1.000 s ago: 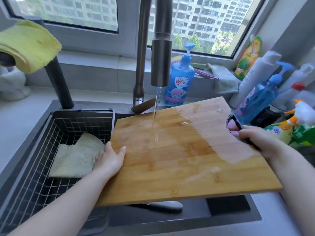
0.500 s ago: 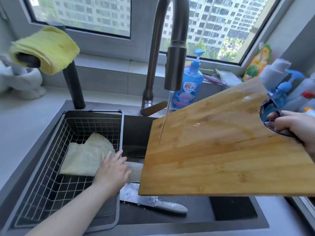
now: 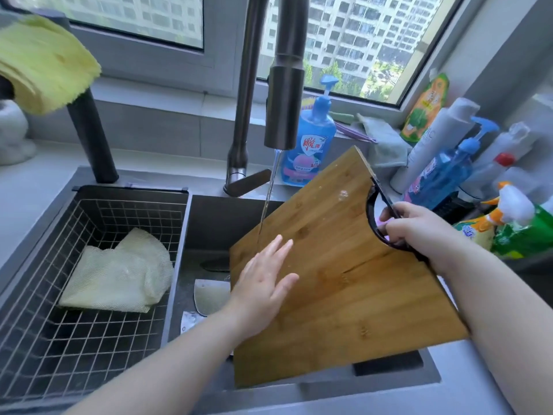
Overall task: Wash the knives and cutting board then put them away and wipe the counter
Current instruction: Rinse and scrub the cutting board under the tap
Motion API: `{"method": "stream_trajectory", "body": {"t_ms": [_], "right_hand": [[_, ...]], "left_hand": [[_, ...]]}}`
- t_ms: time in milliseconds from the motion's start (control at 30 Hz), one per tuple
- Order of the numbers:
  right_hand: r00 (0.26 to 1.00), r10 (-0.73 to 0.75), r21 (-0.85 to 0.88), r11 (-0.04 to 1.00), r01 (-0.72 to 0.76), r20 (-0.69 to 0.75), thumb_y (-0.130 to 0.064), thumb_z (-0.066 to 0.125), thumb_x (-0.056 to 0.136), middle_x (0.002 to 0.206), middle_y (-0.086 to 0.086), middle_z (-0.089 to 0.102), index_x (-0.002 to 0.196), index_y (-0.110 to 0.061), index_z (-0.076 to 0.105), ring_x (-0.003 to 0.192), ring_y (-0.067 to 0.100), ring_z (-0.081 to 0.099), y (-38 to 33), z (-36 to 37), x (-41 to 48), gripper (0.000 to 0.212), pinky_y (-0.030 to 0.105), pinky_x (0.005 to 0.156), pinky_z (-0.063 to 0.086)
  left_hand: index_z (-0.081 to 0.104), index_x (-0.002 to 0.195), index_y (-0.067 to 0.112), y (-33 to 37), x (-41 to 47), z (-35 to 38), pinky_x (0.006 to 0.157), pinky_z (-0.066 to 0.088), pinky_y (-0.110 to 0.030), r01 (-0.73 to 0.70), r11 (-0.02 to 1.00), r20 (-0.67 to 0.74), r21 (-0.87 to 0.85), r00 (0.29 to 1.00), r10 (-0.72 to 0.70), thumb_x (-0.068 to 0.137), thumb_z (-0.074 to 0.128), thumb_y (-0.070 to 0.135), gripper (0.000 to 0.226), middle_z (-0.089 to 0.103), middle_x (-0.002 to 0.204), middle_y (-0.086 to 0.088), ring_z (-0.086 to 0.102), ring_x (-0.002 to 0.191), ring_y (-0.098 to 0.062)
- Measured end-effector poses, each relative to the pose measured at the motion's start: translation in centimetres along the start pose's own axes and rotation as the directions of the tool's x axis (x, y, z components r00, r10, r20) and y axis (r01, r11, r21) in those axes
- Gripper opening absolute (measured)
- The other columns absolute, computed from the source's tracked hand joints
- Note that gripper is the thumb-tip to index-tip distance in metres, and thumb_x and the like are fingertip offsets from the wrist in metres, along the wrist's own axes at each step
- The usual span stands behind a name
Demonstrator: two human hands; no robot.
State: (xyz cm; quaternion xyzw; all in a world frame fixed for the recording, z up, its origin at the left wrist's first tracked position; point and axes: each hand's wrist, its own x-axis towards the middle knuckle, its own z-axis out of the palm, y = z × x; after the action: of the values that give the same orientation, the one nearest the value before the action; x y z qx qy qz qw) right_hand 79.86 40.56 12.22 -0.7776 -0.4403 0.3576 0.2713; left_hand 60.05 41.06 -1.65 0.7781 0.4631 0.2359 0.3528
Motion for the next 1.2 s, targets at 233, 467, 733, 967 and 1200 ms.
{"method": "stream_trajectory", "body": {"t_ms": [233, 467, 733, 967, 1200], "right_hand": [[0.997, -0.06, 0.088, 0.995, 0.055, 0.048, 0.01, 0.041, 0.078, 0.066, 0.008, 0.044, 0.068, -0.015, 0.044, 0.05, 0.016, 0.038, -0.9, 2.9, -0.5, 0.027, 0.019, 0.045, 0.03], [0.977, -0.198, 0.011, 0.98, 0.198, 0.077, 0.009, 0.046, 0.076, 0.055, -0.003, 0.041, 0.064, -0.016, 0.043, 0.051, 0.012, 0.037, -1.6, 5.2, -0.4, 0.028, 0.018, 0.044, 0.03], [0.939, -0.279, -0.039, 0.956, 0.292, 0.202, 0.004, 0.048, 0.074, 0.053, -0.006, 0.042, 0.065, -0.017, 0.044, 0.037, 0.002, 0.035, -1.6, 6.7, -1.0, 0.024, 0.01, 0.038, 0.029], [0.9, -0.383, -0.027, 0.917, 0.397, 0.209, -0.015, 0.042, 0.053, 0.044, -0.014, 0.042, 0.062, -0.019, 0.044, 0.042, 0.002, 0.033, -1.3, 6.2, -2.1, 0.01, 0.01, 0.042, 0.027], [0.923, -0.357, -0.027, 0.931, 0.364, 0.148, -0.014, 0.042, 0.051, 0.054, -0.007, 0.039, 0.062, -0.017, 0.042, 0.047, 0.007, 0.032, -1.0, 5.2, -2.8, 0.012, 0.021, 0.048, 0.027]], "left_hand": [[0.004, 0.147, 0.026, 2.8, 5.3, 1.6, 0.11, -0.006, -0.02, -0.003, 0.969, -0.187, -0.249, 0.981, -0.045, 0.09, 0.024, 0.05, 0.065, -0.001, 0.146, 0.021, -0.005, 0.134, 0.004], [0.003, 0.147, 0.018, 2.3, 7.3, -0.2, 0.114, -0.006, -0.024, 0.085, 0.938, -0.305, -0.335, 0.932, -0.193, 0.098, 0.019, 0.037, 0.055, -0.002, 0.156, 0.005, -0.006, 0.142, -0.005], [0.004, 0.144, 0.021, 0.7, 7.9, -2.6, 0.114, -0.005, -0.021, -0.069, 0.953, -0.481, -0.294, 0.872, -0.086, 0.085, 0.018, 0.049, 0.068, -0.001, 0.153, 0.011, -0.004, 0.141, -0.004], [-0.014, 0.138, 0.022, 1.8, 3.2, -0.1, 0.11, -0.016, -0.013, -0.127, 0.981, -0.507, -0.145, 0.861, 0.036, 0.086, 0.008, 0.062, 0.07, -0.018, 0.145, 0.016, -0.022, 0.132, 0.011], [-0.005, 0.144, 0.021, -0.5, 6.6, -2.0, 0.117, -0.006, -0.03, 0.098, 0.927, -0.434, -0.362, 0.862, -0.261, 0.097, 0.015, 0.046, 0.057, -0.01, 0.154, 0.008, -0.01, 0.141, -0.006]]}}
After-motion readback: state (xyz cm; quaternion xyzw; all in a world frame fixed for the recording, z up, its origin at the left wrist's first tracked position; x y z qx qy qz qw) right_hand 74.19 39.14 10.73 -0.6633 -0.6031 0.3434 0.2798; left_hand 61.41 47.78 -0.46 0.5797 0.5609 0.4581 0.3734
